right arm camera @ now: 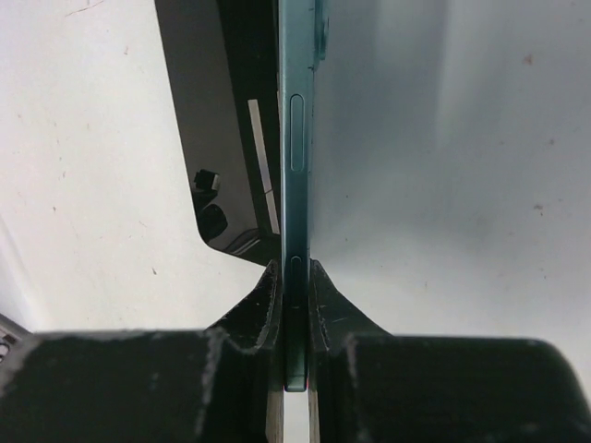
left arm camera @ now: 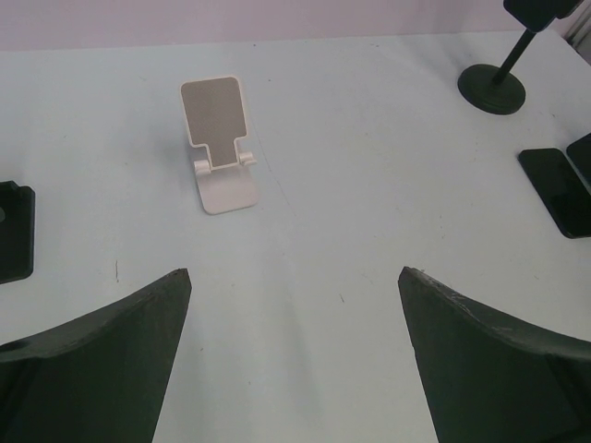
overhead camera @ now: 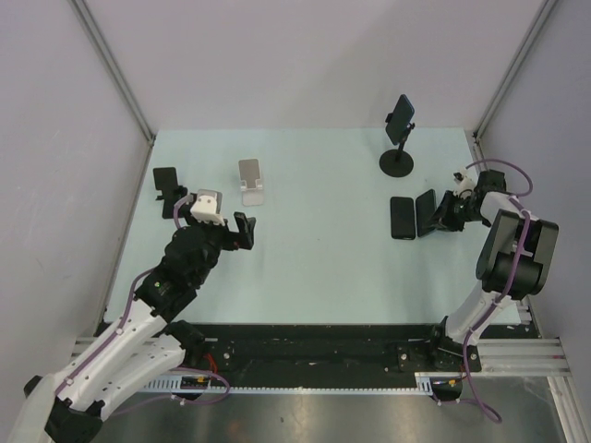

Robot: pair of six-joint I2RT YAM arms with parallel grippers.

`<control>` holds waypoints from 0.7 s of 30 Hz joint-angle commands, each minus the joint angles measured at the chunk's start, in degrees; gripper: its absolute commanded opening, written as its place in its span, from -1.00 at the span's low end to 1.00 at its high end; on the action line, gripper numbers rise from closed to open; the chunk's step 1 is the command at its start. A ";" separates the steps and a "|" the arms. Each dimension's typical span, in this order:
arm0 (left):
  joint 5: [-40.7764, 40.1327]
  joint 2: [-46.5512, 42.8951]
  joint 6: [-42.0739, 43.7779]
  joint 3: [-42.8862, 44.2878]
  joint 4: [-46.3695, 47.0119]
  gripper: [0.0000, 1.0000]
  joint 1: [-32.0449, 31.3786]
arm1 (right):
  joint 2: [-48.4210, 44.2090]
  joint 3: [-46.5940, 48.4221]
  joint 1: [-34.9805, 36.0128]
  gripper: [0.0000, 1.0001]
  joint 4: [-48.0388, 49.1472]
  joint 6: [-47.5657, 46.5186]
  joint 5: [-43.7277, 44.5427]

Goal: Remove the phone from the phone stand

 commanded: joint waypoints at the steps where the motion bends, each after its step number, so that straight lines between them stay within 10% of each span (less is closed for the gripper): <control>1: -0.86 -0.62 1.21 -0.44 2.28 1.00 -0.44 | 2.12 2.68 -0.95 -1.00 1.61 -3.84 -6.84; 7: -0.86 -0.54 1.29 -0.61 2.28 1.00 -0.44 | 4.85 2.77 -1.56 -0.93 1.08 -5.16 -8.33; 21: -0.51 -0.01 1.29 -0.70 2.28 0.99 -0.53 | 7.23 4.00 -2.53 0.20 0.47 -5.60 -0.96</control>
